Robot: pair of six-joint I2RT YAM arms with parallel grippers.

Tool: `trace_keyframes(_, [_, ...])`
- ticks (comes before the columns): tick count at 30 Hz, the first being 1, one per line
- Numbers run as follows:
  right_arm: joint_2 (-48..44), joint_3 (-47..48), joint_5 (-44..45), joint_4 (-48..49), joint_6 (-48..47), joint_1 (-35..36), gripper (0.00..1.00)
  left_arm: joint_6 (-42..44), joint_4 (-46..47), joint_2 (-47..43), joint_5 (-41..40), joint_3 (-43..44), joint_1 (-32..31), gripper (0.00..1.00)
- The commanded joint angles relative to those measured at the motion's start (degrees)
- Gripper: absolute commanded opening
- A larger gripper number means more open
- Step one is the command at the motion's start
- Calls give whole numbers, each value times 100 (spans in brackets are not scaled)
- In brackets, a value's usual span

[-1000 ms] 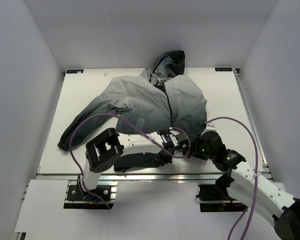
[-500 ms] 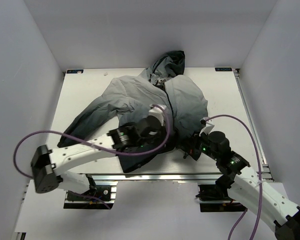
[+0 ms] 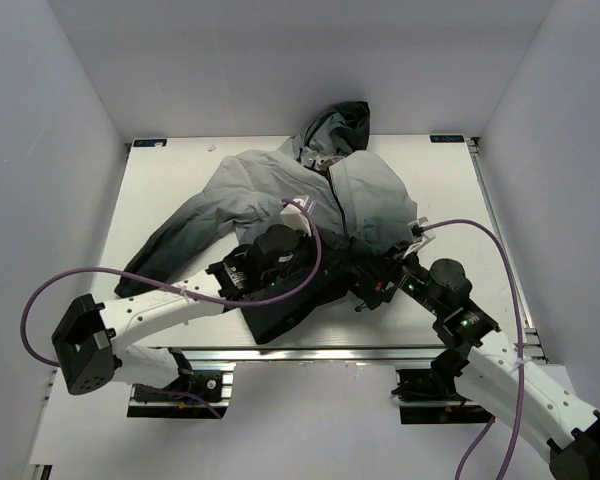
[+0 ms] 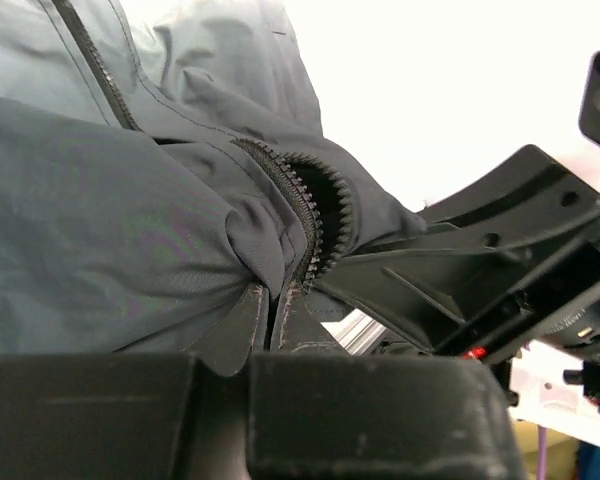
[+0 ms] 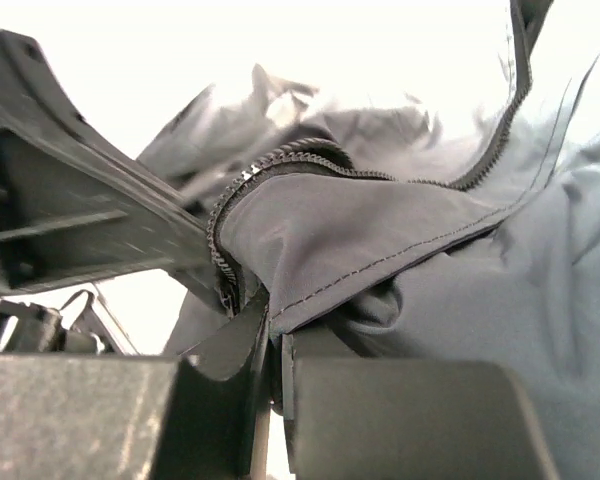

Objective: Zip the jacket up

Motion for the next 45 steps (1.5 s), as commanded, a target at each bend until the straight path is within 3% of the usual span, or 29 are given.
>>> trace_keyframes(1, [-47, -97, -68, 1159, 182, -15, 0, -268, 431, 68, 152, 177, 67, 0])
trace_keyframes(13, [-345, -387, 213, 1293, 332, -15, 0, -769, 827, -599, -605, -509, 120, 0])
trace_keyframes(45, [-99, -528, 116, 1908, 622, -24, 0, -769, 1011, -503, -421, -535, 120, 0])
